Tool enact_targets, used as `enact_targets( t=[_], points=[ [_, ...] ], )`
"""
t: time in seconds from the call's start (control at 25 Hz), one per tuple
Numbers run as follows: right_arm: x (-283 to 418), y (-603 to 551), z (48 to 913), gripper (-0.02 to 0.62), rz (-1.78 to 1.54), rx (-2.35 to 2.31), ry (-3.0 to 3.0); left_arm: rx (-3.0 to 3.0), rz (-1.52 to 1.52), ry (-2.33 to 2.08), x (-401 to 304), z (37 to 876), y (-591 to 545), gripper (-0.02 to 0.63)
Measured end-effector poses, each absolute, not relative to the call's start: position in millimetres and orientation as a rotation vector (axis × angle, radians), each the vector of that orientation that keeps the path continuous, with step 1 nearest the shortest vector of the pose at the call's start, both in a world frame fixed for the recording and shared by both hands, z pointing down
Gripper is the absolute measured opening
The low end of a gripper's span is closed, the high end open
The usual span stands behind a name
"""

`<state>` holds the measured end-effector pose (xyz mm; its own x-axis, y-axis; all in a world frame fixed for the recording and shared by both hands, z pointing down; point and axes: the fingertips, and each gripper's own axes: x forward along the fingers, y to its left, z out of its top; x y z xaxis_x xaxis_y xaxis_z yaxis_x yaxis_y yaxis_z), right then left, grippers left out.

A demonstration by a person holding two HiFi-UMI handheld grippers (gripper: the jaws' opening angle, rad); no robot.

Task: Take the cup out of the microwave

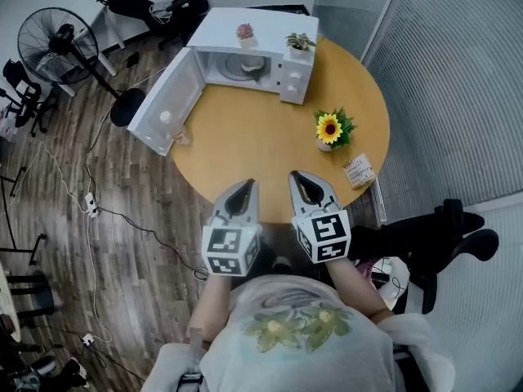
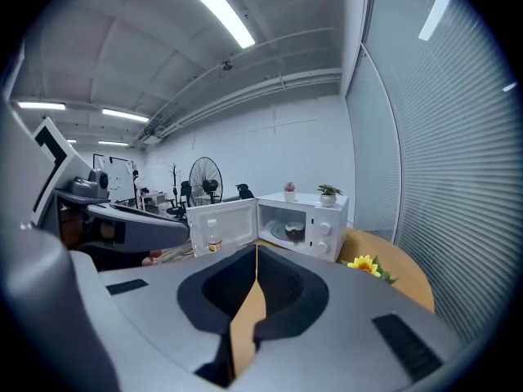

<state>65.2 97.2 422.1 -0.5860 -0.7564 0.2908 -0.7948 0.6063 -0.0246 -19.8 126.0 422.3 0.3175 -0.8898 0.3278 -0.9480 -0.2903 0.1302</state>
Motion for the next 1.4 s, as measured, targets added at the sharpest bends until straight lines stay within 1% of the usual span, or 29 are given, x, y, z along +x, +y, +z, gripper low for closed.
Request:
enact_targets(
  t=[0.24, 0.32, 0.48, 0.52, 0.64, 1.04, 1.4],
  points=[
    [56, 80, 427, 0.018, 0.234, 1.291, -2.552, 2.305, 0.266, -1.593, -27, 421, 101, 0.003],
    [53, 76, 428, 0.018, 0.235, 1.297, -2.545, 2.320, 0.259, -1.588, -30, 419, 92, 0.035],
    [49, 67, 429, 0.018, 0.238, 1.305, -2.533, 2.328, 0.212, -1.594, -39, 416, 72, 0.241],
    [48, 65, 429, 0.018, 0.237, 1.308, -2.529, 2.325, 0.198, -1.601, -42, 416, 68, 0.263],
    [45, 58, 428, 0.018, 0.220, 1.318, -2.519, 2.313, 0.160, -1.634, -54, 412, 57, 0.299],
    [27, 37, 438, 0.018, 0.207, 1.348, -2.467, 2.281, 0.212, -1.643, -92, 429, 34, 0.308],
    [21, 28, 453, 0.018, 0.252, 1.407, -2.398, 2.253, 0.313, -1.588, -108, 464, 16, 0.308]
  ],
)
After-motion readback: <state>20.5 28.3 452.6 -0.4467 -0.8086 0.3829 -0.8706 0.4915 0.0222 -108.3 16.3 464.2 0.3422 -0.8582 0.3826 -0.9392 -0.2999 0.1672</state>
